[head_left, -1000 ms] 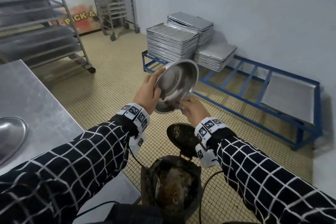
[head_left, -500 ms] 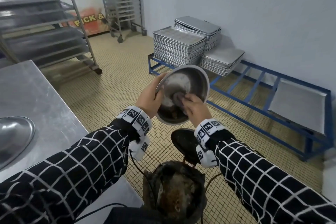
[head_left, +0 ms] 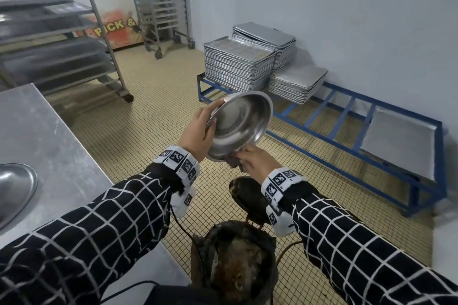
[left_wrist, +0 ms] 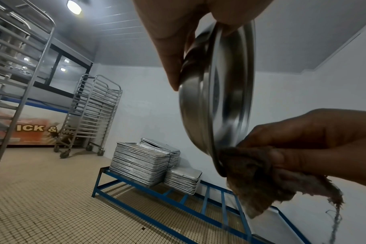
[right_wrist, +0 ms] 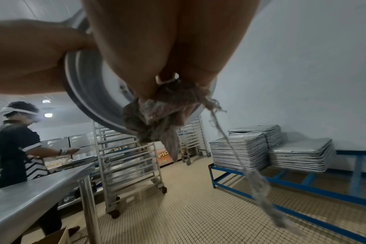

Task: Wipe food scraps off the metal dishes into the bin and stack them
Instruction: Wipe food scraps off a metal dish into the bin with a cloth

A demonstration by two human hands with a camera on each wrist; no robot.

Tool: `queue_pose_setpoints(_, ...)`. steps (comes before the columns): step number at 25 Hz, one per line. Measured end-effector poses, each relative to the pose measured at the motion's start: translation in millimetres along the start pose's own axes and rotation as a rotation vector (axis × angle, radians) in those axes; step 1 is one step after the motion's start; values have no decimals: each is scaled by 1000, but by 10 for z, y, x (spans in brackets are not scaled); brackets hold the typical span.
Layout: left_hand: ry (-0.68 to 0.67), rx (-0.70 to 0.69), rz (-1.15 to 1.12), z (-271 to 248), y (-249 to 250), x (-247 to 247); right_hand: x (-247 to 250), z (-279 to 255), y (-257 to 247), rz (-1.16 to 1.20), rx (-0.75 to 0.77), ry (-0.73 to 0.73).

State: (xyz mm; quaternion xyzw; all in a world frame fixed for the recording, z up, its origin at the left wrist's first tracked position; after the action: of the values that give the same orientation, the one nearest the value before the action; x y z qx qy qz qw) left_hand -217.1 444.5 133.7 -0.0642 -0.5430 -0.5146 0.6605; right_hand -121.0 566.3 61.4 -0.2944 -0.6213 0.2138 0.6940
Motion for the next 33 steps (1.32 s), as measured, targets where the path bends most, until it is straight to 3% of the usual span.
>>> queue_pose_setpoints(2,-16,17,-13,4,-29,8,107,-7,41,64,15,118)
queue_pose_setpoints(6,-91,52,-22,15,-84,-4,483,7,-41,193,92,528)
queue_pose_setpoints(8,-166,60,-24,1,-57,-27,587,68,-154,202,139,635)
queue_pose_setpoints(10,-226,47,-66,-24,19,-56,562,135,-265,222,175,627)
queue_pose_setpoints(12,-210,37,-107,-51,96,-35,395,164,-364,282,201,480)
queue_pose_setpoints(15,-125,56,-67,-52,132,64,46,98,-442,75,278,230)
queue_pose_setpoints(19,-41,67,-48,-15,68,211,-87,25,-271,112,195,82)
queue_pose_setpoints(25,-31,71,-6,-30,-85,187,-70,-113,-63,-88,162,-87)
queue_pose_setpoints(27,8,110,-15,-30,-121,204,-35,-175,-4,-83,141,-18)
queue_pose_setpoints(31,111,235,-102,-43,-139,287,103,-252,-174,312,115,454)
queue_pose_setpoints(33,155,245,-129,-30,-75,335,59,-181,-384,368,141,521)
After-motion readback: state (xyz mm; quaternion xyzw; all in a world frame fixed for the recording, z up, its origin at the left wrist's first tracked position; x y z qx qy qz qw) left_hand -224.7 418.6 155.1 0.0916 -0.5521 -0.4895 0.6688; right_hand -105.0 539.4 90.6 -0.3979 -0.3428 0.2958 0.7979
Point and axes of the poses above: each hand's wrist, its own z-axis towards the middle knuckle, its own x-axis out of the back of the hand, y = z × x, the point moved 6 cm from there along z, towards the middle knuckle, and after that the axes turned 15 degrees about z, right-handed, at the moved point
